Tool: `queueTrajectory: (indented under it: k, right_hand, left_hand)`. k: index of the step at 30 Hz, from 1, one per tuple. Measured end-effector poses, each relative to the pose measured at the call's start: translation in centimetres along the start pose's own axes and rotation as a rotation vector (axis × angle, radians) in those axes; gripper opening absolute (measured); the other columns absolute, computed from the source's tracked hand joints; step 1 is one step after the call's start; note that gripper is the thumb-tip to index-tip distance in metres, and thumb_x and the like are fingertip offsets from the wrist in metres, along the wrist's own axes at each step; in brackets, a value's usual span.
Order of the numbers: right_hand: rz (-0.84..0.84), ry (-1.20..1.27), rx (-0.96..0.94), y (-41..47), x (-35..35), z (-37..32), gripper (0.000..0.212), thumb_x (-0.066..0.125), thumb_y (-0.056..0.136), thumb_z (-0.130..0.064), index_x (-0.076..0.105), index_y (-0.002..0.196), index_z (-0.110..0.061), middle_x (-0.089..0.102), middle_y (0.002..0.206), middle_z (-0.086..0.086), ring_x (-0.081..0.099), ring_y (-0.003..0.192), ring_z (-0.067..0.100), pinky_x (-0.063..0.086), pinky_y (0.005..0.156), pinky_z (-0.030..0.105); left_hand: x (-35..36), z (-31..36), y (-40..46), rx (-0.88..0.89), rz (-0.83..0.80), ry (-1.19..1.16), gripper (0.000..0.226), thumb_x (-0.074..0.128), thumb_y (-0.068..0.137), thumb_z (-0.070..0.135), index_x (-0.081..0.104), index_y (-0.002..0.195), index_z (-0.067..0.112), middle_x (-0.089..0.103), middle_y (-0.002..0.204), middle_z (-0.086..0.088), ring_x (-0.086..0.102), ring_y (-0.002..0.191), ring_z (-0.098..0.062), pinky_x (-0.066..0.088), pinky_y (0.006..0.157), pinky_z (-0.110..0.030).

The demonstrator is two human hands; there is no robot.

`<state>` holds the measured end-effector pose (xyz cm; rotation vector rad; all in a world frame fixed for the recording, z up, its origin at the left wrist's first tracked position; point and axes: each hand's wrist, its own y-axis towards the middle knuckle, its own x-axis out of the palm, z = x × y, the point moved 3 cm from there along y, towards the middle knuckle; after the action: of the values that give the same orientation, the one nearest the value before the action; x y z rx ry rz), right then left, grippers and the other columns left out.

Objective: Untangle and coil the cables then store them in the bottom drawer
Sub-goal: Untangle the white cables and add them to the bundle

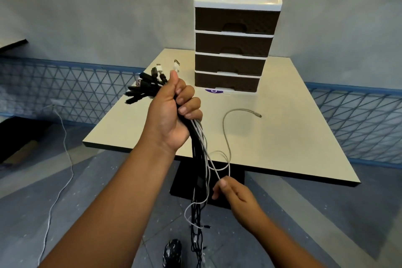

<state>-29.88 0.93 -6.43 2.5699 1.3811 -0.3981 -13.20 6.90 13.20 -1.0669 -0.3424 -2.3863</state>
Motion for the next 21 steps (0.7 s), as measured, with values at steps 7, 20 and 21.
queueTrajectory:
  k: [7,20,21]
  right_hand:
    - [-0.037,-0.268,0.002,-0.6,-0.1,0.5,0.032,0.058,0.093,-0.045,0.061,0.075,-0.019,0.060,0.072,0.006,0.059,0.071,0.020,0.049,0.067,0.040]
    - [-0.295,-0.528,0.301,-2.5,-2.4,5.3,0.064,0.067,0.080,-0.057,0.050,0.133,-0.025,0.050,0.133,-0.005,0.050,0.124,0.011,0.040,0.099,0.018]
    - [-0.339,-0.498,0.334,-2.0,-2.6,3.9,0.096,0.066,0.065,-0.071,0.039,0.144,-0.024,0.042,0.144,-0.005,0.043,0.133,0.012,0.036,0.104,0.018]
  left_hand:
    - [0.2,1.3,-0.1,0.046,-0.056,-0.049,0.047,0.037,0.103,0.041,0.037,0.060,0.021,0.027,0.045,0.009,0.022,0.034,-0.002,0.022,0.034,-0.016]
    - [1.5,5.7,1.3,0.125,-0.116,-0.190,0.049,0.036,0.103,0.035,0.040,0.057,0.019,0.027,0.041,0.007,0.023,0.030,-0.004,0.023,0.028,-0.016]
    - [1.7,5.3,1.4,0.117,-0.101,-0.161,0.049,0.037,0.103,0.035,0.039,0.057,0.020,0.027,0.041,0.008,0.023,0.030,-0.003,0.022,0.029,-0.016]
